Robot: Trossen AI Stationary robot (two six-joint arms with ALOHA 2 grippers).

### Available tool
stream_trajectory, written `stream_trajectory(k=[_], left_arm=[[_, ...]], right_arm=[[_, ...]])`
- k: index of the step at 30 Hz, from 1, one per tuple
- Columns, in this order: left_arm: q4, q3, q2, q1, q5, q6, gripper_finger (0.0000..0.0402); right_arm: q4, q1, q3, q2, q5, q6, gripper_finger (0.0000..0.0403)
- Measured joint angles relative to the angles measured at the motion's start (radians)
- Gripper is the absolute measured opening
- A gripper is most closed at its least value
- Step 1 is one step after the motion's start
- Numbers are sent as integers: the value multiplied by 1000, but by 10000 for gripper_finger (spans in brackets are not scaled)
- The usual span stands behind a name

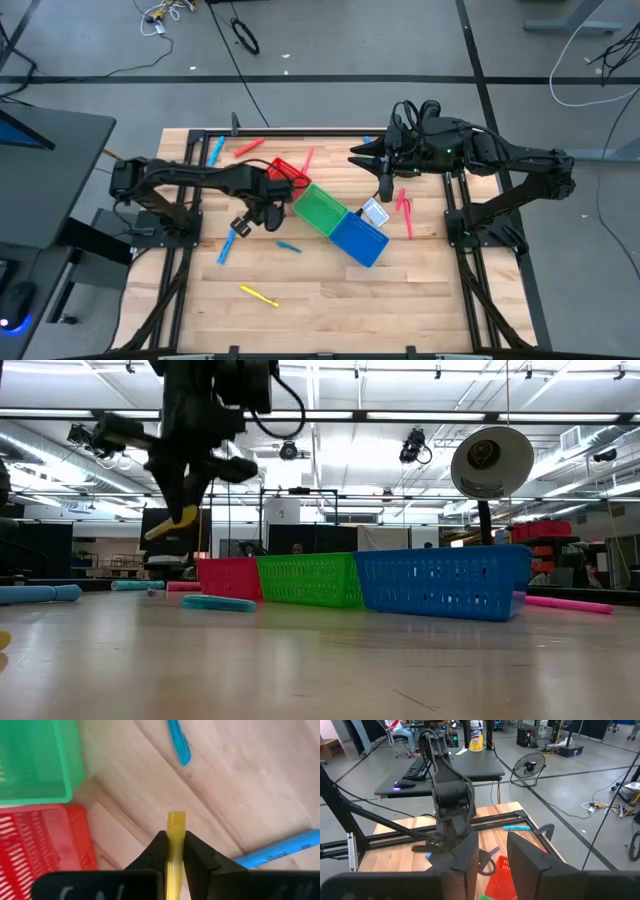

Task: Pick & Place Markers
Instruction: Put the right yellow marker pen into the red bin

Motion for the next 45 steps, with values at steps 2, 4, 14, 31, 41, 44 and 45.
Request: stream_trajectory(k=[2,4,14,31,41,44,45], left_arm=[[3,19,-13,0,-2,0,39],[2,34,-16,0,-13,0,39],[52,40,-15,41,-28,203,39],[183,52,19,261,-34,341,39],[170,204,179,313,-24,332,39],[170,228,208,331,-9,331,39],[167,235,216,337,-3,331,39]], right_arm=[[0,0,0,0,0,0,102],[1,0,0,0,0,0,102],[6,0,0,0,-1,-1,102],[12,0,0,0,-1,-23,102],[17,0,0,0,-1,-44,102],[16,0,0,0,-1,-44,102],[16,0,0,0,-1,-44,102]])
